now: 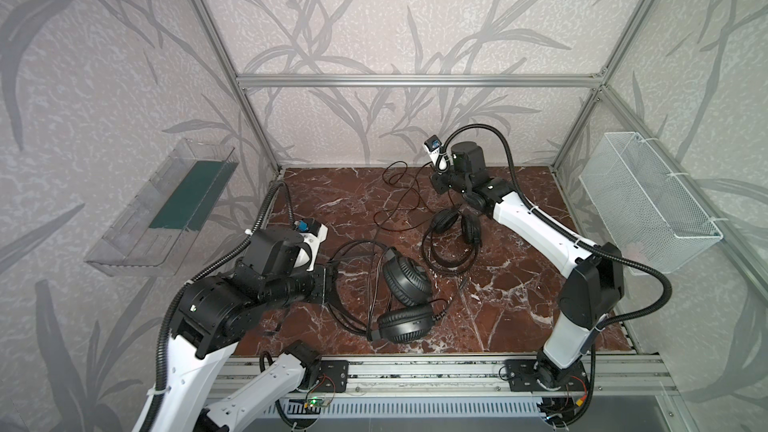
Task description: Wrap the headphones
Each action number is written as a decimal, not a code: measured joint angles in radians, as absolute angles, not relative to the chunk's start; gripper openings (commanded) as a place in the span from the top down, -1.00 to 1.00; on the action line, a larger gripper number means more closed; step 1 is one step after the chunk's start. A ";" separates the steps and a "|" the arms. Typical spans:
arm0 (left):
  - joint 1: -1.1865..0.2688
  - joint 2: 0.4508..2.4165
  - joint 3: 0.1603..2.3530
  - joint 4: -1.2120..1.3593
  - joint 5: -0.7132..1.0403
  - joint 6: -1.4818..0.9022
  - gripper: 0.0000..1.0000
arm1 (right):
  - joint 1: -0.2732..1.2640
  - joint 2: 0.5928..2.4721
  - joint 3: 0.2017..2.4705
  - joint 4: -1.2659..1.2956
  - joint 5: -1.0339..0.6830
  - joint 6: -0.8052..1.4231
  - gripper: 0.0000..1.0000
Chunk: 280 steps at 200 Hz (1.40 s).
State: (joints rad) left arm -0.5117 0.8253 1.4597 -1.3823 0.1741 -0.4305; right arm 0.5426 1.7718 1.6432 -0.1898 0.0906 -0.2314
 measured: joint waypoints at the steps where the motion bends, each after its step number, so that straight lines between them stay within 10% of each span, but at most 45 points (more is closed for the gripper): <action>1: -0.512 0.824 1.462 -1.382 0.172 -0.432 1.00 | 0.541 1.771 1.643 -0.190 0.092 -0.231 1.00; 148: -0.521 1.042 2.141 -1.237 -0.002 -0.554 1.00 | 0.636 1.502 1.556 -0.160 0.030 -0.196 1.00; 280: -0.524 1.079 2.005 -1.031 -0.073 -0.715 1.00 | 0.951 1.417 1.226 -0.010 -0.028 -0.137 1.00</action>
State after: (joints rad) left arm -0.5240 1.0786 2.0048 -1.0309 -0.0734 -0.7155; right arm 0.9508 1.4174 1.2263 -0.0097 -0.0284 -0.1371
